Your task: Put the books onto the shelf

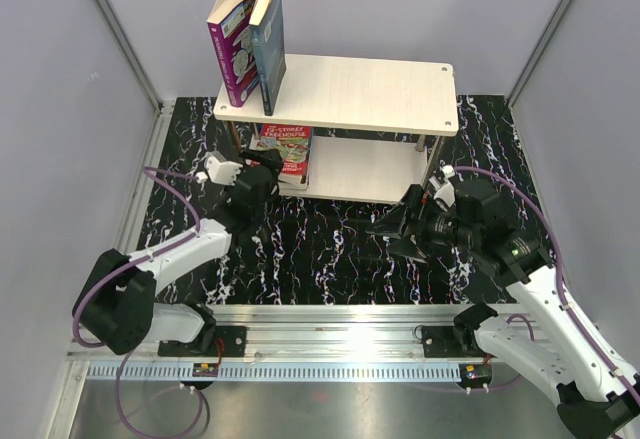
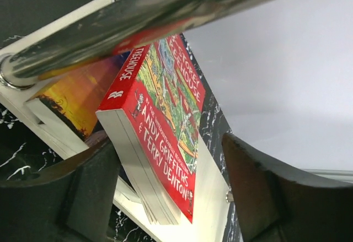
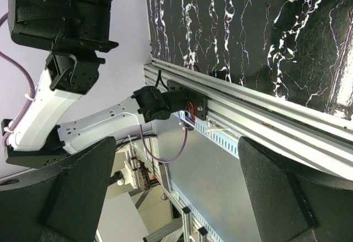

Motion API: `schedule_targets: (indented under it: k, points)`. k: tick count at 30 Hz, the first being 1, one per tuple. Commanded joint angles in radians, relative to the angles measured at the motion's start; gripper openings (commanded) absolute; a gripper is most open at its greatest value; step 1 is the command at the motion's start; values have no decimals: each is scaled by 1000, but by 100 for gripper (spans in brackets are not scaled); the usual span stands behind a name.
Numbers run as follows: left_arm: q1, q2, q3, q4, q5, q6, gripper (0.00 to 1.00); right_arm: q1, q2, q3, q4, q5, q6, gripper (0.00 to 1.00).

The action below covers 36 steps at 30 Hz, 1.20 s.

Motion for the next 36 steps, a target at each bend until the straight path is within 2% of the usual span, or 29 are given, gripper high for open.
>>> schedule_targets:
  k: [1, 3, 7, 11, 16, 21, 23, 26, 31, 36]
  points:
    - [15, -4, 53, -62, 5, -20, 77, -1, 3, 11, 30, -7, -17, 100]
    - [25, -10, 58, -85, 39, -33, 80, -3, 2, 11, 32, -7, -17, 100]
    - [35, -7, 90, -216, 122, -53, 99, -4, -1, 8, 36, -12, -17, 100]
    - [35, -24, 85, -292, 157, -116, 99, -6, -9, 2, 44, -15, -10, 100]
    - [45, -42, 130, -397, 192, -90, 99, -6, -26, -6, 48, -18, -5, 100]
    - [59, -6, 294, -714, 252, -31, 99, -6, -33, 22, 1, 11, -37, 100]
    - [58, -16, 314, -775, 275, -14, 99, -4, -38, 36, -25, 29, -63, 100]
    - [39, -56, 277, -806, 330, 8, 99, -6, -55, 53, -60, 52, -86, 100]
    - [-31, -235, 167, -888, 303, 19, 99, -7, -88, 71, -82, 60, -94, 100]
    - [-94, -383, 122, -959, 314, 85, 99, -7, -119, 53, -73, 52, -79, 100]
